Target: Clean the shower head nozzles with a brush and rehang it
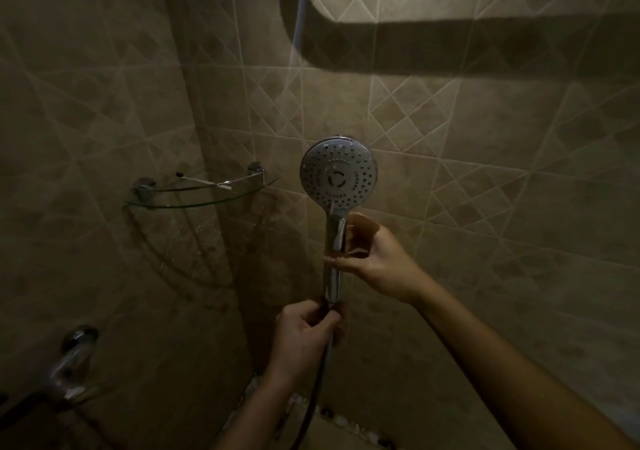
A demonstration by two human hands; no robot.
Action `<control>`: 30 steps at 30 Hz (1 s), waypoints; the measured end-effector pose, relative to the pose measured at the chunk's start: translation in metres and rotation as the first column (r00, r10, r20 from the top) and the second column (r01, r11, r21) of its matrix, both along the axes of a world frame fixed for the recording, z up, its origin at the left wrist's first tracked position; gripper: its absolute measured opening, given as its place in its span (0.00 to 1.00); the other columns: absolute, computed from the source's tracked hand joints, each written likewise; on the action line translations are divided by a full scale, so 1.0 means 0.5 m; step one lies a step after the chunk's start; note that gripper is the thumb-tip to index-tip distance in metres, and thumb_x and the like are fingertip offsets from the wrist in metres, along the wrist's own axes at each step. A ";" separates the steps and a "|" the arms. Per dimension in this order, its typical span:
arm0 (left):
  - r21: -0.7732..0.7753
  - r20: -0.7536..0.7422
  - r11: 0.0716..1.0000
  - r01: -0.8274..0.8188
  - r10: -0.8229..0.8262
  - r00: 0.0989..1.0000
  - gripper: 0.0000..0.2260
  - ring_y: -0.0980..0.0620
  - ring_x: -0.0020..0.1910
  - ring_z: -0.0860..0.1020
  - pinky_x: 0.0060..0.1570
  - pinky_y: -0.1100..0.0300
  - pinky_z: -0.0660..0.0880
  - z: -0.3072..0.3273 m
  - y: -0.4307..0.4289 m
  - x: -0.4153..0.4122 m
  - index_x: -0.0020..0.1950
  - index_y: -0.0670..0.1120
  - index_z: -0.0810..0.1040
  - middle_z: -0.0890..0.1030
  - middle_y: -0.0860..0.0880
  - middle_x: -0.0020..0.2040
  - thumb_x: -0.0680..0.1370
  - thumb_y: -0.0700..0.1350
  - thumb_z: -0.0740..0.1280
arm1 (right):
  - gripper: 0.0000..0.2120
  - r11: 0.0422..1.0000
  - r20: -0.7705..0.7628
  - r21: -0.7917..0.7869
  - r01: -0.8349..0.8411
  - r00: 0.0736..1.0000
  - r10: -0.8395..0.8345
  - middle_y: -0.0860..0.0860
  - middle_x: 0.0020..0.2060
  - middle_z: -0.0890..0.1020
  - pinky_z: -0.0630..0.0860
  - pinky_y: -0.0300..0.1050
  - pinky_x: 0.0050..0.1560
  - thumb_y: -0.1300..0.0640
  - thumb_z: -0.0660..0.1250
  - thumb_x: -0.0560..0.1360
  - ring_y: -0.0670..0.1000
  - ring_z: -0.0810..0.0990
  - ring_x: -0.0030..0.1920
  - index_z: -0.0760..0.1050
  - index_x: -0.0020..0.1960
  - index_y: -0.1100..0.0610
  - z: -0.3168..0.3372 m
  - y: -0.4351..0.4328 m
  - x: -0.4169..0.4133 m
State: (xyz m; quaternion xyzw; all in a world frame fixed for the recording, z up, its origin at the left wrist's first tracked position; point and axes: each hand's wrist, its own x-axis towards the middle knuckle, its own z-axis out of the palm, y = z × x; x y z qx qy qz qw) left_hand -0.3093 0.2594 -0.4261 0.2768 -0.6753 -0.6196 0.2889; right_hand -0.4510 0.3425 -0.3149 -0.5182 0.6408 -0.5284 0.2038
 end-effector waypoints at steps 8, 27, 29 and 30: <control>-0.082 -0.047 0.996 0.035 -0.039 0.998 0.07 0.54 0.30 0.80 0.32 0.61 0.75 0.021 -0.005 0.001 0.40 0.39 0.84 0.82 0.47 0.31 0.76 0.39 0.73 | 0.18 0.998 0.203 -0.032 -0.048 0.978 0.054 0.55 0.56 0.84 0.80 0.50 0.60 0.66 0.72 0.75 0.51 0.84 0.58 0.75 0.64 0.60 0.003 0.000 -0.012; -0.070 -0.059 0.993 0.100 -0.104 0.993 0.04 0.51 0.35 0.82 0.35 0.57 0.78 0.037 0.002 0.005 0.44 0.43 0.86 0.85 0.43 0.36 0.77 0.40 0.72 | 0.13 0.997 0.033 -0.071 0.043 0.999 -0.040 0.51 0.39 0.79 0.80 0.47 0.45 0.57 0.76 0.73 0.49 0.80 0.40 0.77 0.53 0.62 0.012 -0.007 -0.007; -0.056 -0.074 0.994 0.097 -0.101 0.992 0.05 0.46 0.36 0.83 0.38 0.52 0.81 0.039 0.004 0.006 0.44 0.42 0.86 0.85 0.39 0.38 0.77 0.40 0.71 | 0.11 0.996 0.083 -0.075 -0.040 0.995 0.046 0.55 0.47 0.84 0.82 0.49 0.54 0.60 0.72 0.77 0.55 0.84 0.50 0.78 0.57 0.63 0.010 -0.002 -0.010; -0.053 -0.078 0.994 0.098 -0.102 0.992 0.05 0.45 0.37 0.84 0.39 0.51 0.81 0.039 0.005 0.007 0.44 0.42 0.86 0.85 0.39 0.39 0.77 0.40 0.71 | 0.12 0.994 0.129 -0.081 -0.076 0.988 0.086 0.58 0.53 0.84 0.81 0.51 0.58 0.62 0.70 0.78 0.58 0.84 0.56 0.78 0.60 0.63 0.009 0.002 -0.011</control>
